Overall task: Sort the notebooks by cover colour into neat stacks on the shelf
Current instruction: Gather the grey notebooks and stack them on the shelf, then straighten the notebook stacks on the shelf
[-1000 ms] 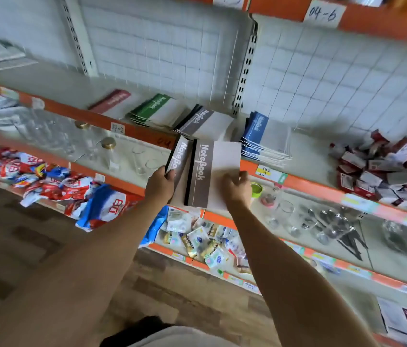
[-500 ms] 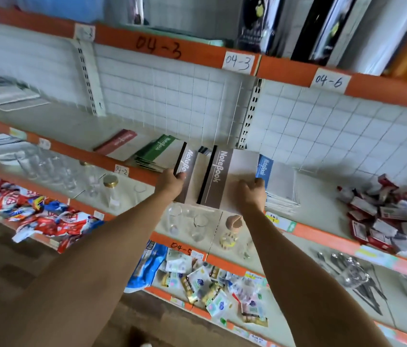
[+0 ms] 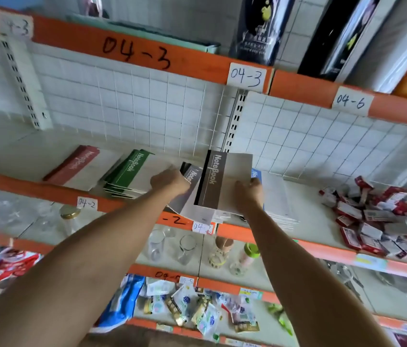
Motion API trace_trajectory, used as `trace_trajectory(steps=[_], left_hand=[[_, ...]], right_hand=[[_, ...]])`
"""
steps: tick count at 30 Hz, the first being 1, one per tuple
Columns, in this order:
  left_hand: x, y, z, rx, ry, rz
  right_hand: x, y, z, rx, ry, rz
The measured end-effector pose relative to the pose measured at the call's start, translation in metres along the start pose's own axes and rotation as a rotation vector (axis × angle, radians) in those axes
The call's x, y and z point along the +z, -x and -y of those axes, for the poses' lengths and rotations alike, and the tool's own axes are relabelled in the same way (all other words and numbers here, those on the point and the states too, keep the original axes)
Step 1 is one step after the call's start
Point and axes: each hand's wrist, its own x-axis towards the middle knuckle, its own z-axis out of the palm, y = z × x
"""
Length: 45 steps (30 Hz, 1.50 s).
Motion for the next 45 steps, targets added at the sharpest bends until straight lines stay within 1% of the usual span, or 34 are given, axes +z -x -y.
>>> trace_trajectory(steps=[3, 6, 12, 15, 19, 22, 26, 28, 30, 32, 37, 41, 45], left_hand=[[-0.007, -0.013, -0.002, 0.073, -0.218, 0.029], [-0.007, -0.023, 0.006, 0.123, -0.312, 0.022], [0.010, -0.036, 0.021, 0.176, -0.225, 0.035], [0.009, -0.034, 0.022, 0.188, -0.204, 0.049], [0.005, -0.035, 0.026, 0.226, -0.200, 0.017], [-0.002, -0.033, 0.030, 0.259, -0.154, 0.004], [-0.010, -0.030, 0.037, 0.316, -0.071, 0.054], [-0.015, -0.027, 0.042, 0.346, -0.045, 0.034], [-0.021, -0.021, 0.048, 0.351, -0.030, -0.023], [-0.025, -0.014, 0.058, 0.339, -0.020, -0.072], [-0.035, 0.009, 0.109, 0.242, -0.073, -0.209], [-0.055, 0.023, 0.165, 0.113, -0.141, -0.194], [-0.074, 0.030, 0.218, 0.013, -0.168, -0.238]], right_hand=[[0.007, -0.006, 0.005, 0.015, 0.034, -0.004], [0.012, -0.007, 0.011, 0.015, 0.058, -0.002], [0.032, -0.004, 0.014, 0.002, 0.107, 0.054], [0.038, 0.000, 0.017, -0.050, 0.331, 0.098], [0.045, 0.006, 0.021, -0.163, 0.655, 0.099], [0.051, 0.004, 0.016, -0.197, 0.767, 0.158], [0.051, 0.003, 0.019, -0.208, 0.843, 0.185], [0.053, 0.004, 0.026, -0.278, 0.892, 0.184], [0.058, 0.006, 0.032, -0.403, 0.871, 0.213], [0.069, 0.009, 0.036, -0.513, 0.808, 0.290], [0.120, 0.033, 0.055, -0.624, 0.622, 0.499], [0.165, 0.077, 0.069, -0.814, 0.590, 0.581], [0.205, 0.114, 0.084, -0.847, 0.582, 0.641]])
